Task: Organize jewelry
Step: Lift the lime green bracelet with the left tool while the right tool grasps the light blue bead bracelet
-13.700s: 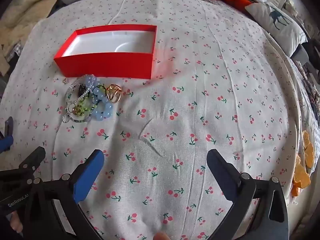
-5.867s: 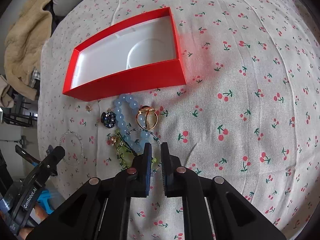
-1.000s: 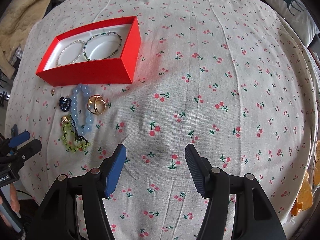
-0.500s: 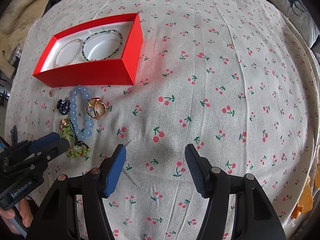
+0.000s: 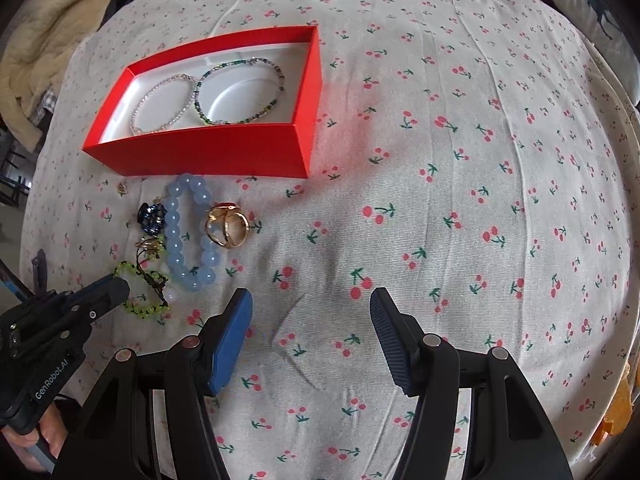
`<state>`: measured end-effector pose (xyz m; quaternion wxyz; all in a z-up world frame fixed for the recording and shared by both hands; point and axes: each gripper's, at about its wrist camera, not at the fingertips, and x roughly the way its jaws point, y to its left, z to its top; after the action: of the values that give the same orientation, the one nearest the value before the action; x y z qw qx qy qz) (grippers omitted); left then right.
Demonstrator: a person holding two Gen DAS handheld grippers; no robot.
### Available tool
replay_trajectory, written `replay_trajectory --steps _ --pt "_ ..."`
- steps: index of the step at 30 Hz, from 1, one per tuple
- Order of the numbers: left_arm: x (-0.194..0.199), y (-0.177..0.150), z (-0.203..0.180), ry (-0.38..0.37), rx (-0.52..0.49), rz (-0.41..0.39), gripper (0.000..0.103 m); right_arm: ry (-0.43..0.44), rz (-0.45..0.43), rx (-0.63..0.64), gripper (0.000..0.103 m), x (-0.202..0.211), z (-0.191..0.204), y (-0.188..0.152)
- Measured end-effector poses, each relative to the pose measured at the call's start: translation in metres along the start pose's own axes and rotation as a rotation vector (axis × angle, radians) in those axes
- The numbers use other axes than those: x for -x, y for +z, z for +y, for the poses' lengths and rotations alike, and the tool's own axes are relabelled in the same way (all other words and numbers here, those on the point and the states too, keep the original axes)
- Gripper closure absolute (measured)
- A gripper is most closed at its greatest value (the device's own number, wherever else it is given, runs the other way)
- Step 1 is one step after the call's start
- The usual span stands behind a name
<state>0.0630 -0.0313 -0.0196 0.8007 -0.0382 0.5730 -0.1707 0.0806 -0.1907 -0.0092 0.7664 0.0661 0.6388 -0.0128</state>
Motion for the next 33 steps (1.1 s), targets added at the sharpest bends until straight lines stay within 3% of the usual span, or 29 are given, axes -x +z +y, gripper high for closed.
replay_trajectory --steps 10,13,14,19,24,28,33 --pt "0.012 -0.011 0.044 0.053 0.046 -0.004 0.102 0.136 0.012 -0.102 0.039 -0.024 0.029 0.02" --pt "0.013 -0.012 0.052 0.063 0.054 -0.004 0.102 0.169 0.015 -0.141 0.048 -0.032 0.035 0.026" --pt "0.013 -0.013 0.055 0.064 0.057 -0.003 0.102 0.168 0.016 -0.146 0.054 -0.033 0.038 0.026" --pt "0.012 -0.02 0.066 0.066 0.071 0.004 0.101 0.112 -0.008 -0.143 0.062 -0.036 0.043 0.019" --pt "0.012 -0.025 0.065 0.085 0.056 -0.001 0.101 0.009 -0.035 -0.059 0.075 -0.033 0.051 0.011" --pt "0.01 -0.023 0.061 0.085 0.061 -0.004 0.101 -0.025 -0.039 -0.017 0.09 -0.033 0.054 0.009" --pt "0.011 -0.025 0.063 0.087 0.058 -0.008 0.101 -0.012 -0.033 0.013 0.09 -0.027 0.049 -0.001"
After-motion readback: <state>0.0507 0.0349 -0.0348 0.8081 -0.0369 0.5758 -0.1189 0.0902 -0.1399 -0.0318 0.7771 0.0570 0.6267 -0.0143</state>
